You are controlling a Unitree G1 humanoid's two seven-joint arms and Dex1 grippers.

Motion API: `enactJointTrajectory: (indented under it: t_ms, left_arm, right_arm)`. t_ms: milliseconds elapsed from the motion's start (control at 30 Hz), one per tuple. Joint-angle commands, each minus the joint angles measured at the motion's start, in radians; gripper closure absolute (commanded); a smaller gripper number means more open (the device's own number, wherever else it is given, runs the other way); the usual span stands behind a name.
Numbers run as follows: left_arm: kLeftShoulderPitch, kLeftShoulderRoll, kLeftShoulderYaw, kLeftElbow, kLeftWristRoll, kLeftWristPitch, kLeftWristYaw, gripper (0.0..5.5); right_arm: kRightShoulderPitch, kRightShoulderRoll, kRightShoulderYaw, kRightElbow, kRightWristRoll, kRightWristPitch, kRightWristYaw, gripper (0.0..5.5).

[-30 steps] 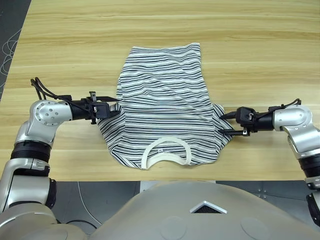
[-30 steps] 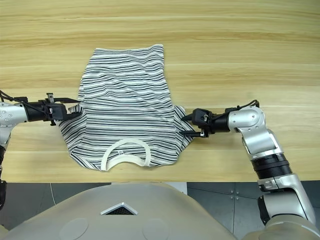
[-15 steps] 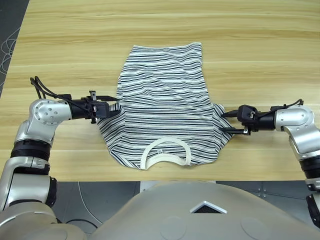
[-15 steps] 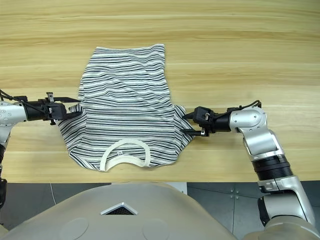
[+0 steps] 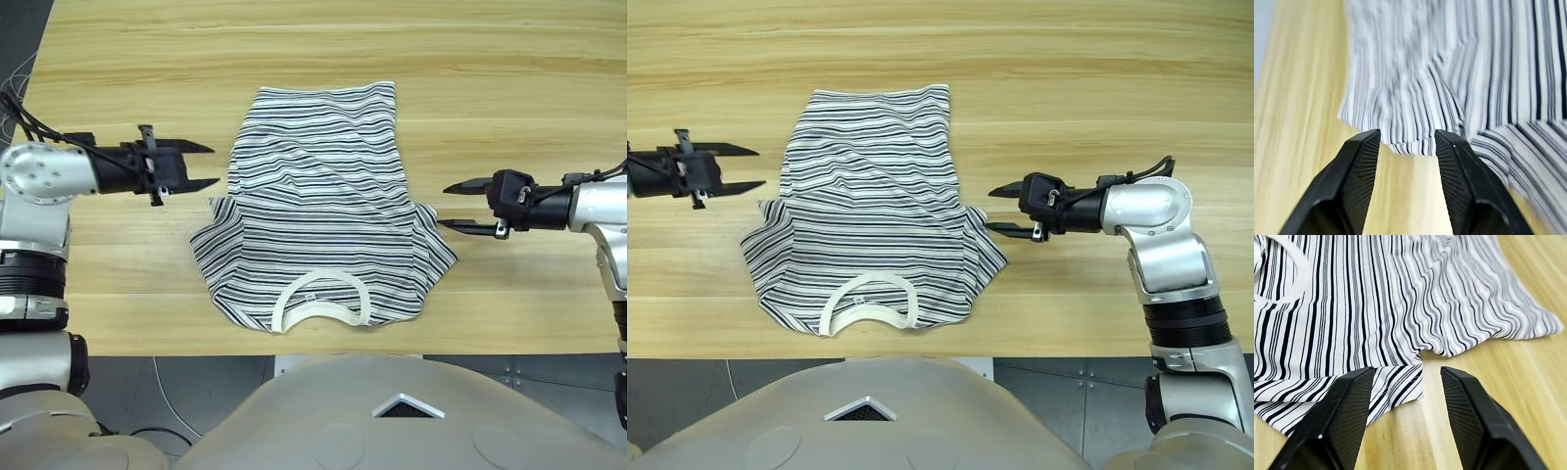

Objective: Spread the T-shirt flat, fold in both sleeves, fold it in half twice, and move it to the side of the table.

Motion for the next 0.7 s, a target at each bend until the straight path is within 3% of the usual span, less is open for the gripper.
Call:
enactJointTrajectory:
  t_ms: [33,133,300,700]
  left_arm:
    - [0.076,0.065,0.116,0.017,-0.217,0.331,-0.168,3.44]
    - [0.112,0.088,0.165,0.069,-0.321,0.559,-0.281,3.44]
    - [0.07,0.051,0.145,0.24,-0.268,0.648,-0.317,3.44]
    - [0.057,-0.112,0.112,0.484,-0.117,0.582,-0.296,3.44]
  right_arm:
    - [0.051,-0.013,-0.025,-0.036,0.004,0.013,-0.03,2.99]
    - [0.093,-0.009,-0.036,-0.055,0.006,0.013,-0.054,2.99]
    - [0.163,-0.012,-0.07,-0.093,0.014,0.022,-0.088,2.99]
    - [0.187,-0.014,-0.074,-0.134,0.022,0.048,-0.107,2.99]
